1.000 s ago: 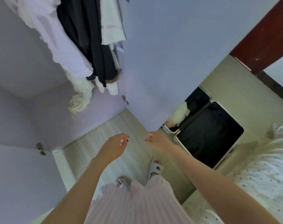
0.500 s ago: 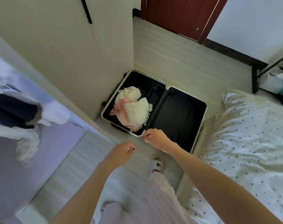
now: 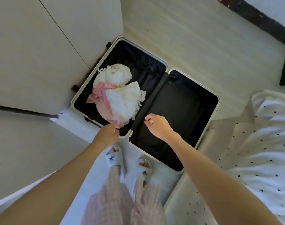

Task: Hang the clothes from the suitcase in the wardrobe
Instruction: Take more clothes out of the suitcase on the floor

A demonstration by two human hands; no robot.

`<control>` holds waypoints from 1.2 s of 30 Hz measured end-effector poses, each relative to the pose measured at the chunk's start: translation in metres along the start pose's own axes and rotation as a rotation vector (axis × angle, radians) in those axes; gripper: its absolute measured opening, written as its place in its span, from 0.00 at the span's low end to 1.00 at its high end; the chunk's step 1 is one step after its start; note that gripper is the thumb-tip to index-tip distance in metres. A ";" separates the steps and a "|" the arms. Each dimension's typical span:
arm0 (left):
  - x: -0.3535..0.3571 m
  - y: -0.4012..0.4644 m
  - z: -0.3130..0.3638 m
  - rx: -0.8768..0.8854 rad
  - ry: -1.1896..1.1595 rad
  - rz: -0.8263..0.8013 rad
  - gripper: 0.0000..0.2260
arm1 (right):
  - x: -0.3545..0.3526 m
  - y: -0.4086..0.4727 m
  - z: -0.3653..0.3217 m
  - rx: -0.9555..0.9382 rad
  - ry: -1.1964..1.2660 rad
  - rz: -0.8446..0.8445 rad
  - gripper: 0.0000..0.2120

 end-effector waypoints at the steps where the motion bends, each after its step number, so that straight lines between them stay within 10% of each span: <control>1: 0.010 0.025 -0.005 0.026 -0.005 0.008 0.15 | 0.007 0.022 0.009 -0.007 0.000 0.003 0.16; 11: 0.106 0.273 -0.093 0.111 0.503 -0.019 0.26 | 0.100 0.248 0.098 -0.125 -0.157 0.125 0.14; 15: 0.101 0.357 -0.099 0.181 0.713 0.251 0.38 | 0.118 0.314 0.105 -0.329 -0.284 0.220 0.16; 20: 0.082 0.427 -0.108 0.056 0.680 0.405 0.28 | 0.125 0.362 0.113 -0.435 -0.311 0.284 0.14; 24: 0.090 0.405 -0.108 0.072 0.686 0.343 0.12 | 0.120 0.355 0.112 -0.419 -0.264 0.277 0.14; 36: -0.007 0.199 0.006 0.115 0.263 0.118 0.19 | 0.010 0.161 0.025 -0.237 -0.156 0.077 0.14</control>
Point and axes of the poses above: each hand's wrist, its own y-axis towards the middle knuckle, its own x-axis out of the palm, z = x × y, the point moved 3 cm from there along y, towards the middle knuckle, and after that the axes turned 2 degrees about y, right-handed, at the moved point
